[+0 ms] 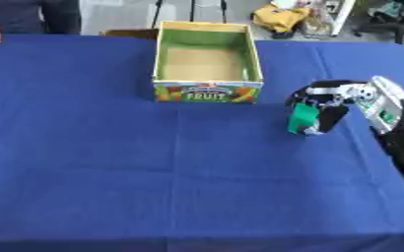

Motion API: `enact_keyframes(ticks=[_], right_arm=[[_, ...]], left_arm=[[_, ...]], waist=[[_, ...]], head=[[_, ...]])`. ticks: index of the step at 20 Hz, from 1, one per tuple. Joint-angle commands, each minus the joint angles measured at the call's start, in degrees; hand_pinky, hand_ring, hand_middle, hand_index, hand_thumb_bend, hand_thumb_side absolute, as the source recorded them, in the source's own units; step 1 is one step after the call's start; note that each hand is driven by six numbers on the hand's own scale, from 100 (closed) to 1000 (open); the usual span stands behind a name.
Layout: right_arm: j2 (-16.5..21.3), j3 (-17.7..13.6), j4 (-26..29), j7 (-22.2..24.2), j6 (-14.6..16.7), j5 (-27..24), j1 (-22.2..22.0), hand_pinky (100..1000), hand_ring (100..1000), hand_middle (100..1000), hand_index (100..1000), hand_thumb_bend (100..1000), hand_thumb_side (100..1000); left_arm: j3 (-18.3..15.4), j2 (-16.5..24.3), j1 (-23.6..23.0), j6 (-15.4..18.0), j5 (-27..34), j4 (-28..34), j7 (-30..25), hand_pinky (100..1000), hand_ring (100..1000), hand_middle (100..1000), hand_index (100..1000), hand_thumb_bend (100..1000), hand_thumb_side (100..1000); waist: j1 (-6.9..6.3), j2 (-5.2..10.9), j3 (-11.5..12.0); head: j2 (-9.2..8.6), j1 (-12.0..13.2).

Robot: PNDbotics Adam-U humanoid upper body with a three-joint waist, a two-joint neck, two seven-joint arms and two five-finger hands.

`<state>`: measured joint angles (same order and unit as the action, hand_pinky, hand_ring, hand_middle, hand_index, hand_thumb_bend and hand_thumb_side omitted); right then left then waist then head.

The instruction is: Pick up objects on the table and place them in the box.

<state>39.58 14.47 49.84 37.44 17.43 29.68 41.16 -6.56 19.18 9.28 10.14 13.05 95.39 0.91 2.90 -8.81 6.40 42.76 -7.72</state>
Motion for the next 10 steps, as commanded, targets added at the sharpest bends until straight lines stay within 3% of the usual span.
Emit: enact_keyframes(ticks=[1, 3, 6, 10], right_arm=[[0.83, -0.56, 0.15, -2.69, 0.03, 1.14, 0.31, 220, 320, 489, 814, 107, 100], [0.97, -0.81, 0.49, -5.07, -0.19, 1.45, 0.29, 146, 246, 436, 797, 100, 100], [1.30, -1.09, 1.20, -7.34, -0.65, 1.12, 0.31, 140, 227, 402, 786, 100, 100], [1.95, -1.38, 3.20, -8.98, -1.50, 0.13, 0.47, 174, 188, 245, 747, 100, 100]], left_arm=[[-0.32, 0.66, 0.72, 0.15, 0.01, 0.72, -0.04, 648, 834, 716, 778, 651, 690], [-0.35, 0.70, 0.70, 0.15, 0.01, 0.72, 0.01, 648, 834, 716, 778, 652, 690], [-0.36, 0.71, 0.69, 0.14, 0.02, 0.69, 0.00, 648, 834, 715, 778, 651, 690], [-0.39, 0.78, 0.67, 0.15, 0.00, 0.66, 0.01, 648, 834, 715, 778, 651, 690]], waist=[[-0.28, 0.56, -0.04], [-0.29, 0.59, -0.07], [-0.23, 0.67, -0.17], [-0.15, 0.85, -0.34]], head=[[-0.29, -0.17], [-0.29, -0.20], [-0.27, -0.19], [-0.25, -0.16]])
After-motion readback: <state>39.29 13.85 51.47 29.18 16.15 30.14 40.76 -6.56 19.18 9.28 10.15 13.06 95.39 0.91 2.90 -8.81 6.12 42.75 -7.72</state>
